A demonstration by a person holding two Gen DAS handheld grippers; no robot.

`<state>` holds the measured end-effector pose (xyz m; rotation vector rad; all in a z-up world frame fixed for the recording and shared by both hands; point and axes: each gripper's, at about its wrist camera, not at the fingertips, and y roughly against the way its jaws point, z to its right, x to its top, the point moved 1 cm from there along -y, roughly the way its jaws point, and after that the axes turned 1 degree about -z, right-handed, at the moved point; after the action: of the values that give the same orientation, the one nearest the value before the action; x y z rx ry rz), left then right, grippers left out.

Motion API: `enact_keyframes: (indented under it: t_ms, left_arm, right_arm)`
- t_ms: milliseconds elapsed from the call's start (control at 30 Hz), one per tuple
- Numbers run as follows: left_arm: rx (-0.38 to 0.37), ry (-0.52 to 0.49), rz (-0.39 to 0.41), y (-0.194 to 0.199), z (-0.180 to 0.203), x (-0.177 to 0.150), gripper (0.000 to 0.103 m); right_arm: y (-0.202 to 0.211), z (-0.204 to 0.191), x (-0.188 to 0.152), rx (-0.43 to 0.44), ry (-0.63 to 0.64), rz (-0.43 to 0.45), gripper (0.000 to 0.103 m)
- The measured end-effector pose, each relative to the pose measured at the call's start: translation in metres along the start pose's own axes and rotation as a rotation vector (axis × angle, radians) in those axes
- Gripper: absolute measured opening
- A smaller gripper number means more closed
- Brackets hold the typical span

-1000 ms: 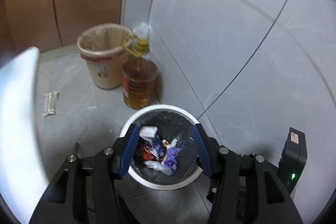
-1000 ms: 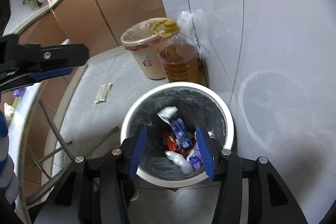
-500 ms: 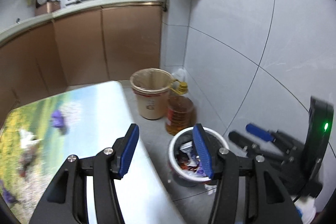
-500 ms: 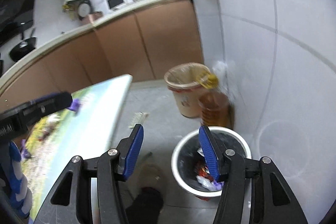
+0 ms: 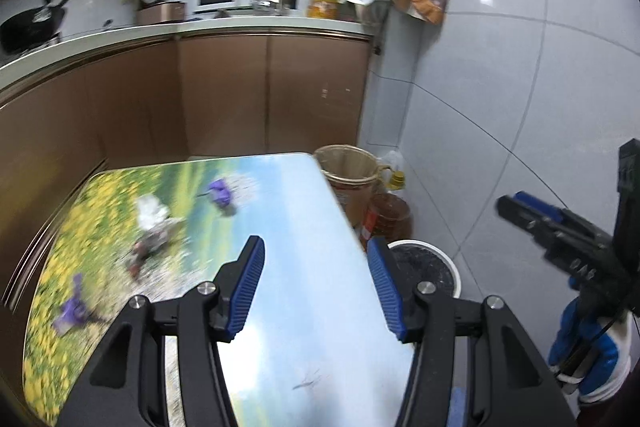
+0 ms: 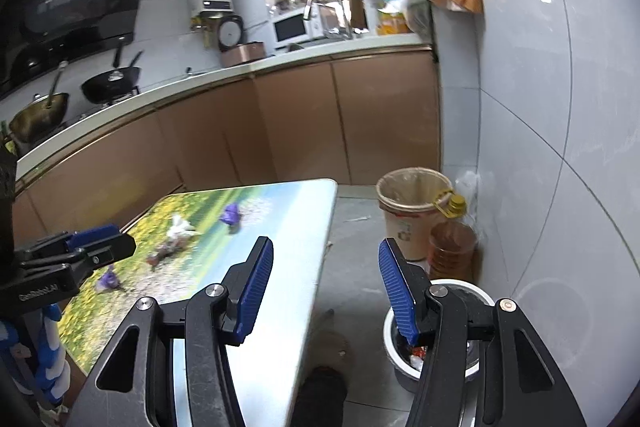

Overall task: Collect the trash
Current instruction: 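Move both tools back over the table toward the remaining trash, then grasp a purple bag with the left gripper while the right grasps a clear plastic wrapper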

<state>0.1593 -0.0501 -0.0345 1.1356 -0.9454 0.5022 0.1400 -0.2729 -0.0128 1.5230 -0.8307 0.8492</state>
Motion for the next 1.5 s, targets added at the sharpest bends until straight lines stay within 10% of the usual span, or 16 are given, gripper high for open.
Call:
enact_keyframes:
  t_ms: [500,867,1500]
  left_arm:
    - [0.204,0.155,0.045,0.058,-0.126,-0.05,0.055]
    - [0.321,0.237,-0.07,0.024,-0.227,-0.092,0.059]
    - [0.262,0.213,-0.202,-0.061,-0.304,-0.107,0.051]
  right_arm:
    - [0.011,-0.066,0.002,0.108,0.107,-0.02,0.056]
    - [-0.067,-0.105,-0.004,0.168,0.157,-0.152,0.056]
    - [-0.229,-0.201,-0.026,0.336,0.223,-0.382,0.056]
